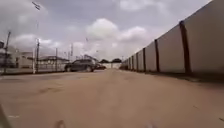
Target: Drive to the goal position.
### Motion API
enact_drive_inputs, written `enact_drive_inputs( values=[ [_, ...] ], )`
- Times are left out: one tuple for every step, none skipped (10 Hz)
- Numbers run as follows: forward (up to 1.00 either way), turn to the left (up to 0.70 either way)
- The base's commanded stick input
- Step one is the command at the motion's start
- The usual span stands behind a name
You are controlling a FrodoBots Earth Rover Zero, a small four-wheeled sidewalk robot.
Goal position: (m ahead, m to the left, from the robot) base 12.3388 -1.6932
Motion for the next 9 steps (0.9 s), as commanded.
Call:
enact_drive_inputs(
  values=[
    [0.70, 0.00],
    [0.70, 0.00],
    [0.70, 0.00],
    [0.70, 0.00],
    [0.70, 0.00],
    [0.70, 0.00],
    [0.70, 0.00],
    [0.70, 0.00],
    [0.70, 0.00]
  ],
)
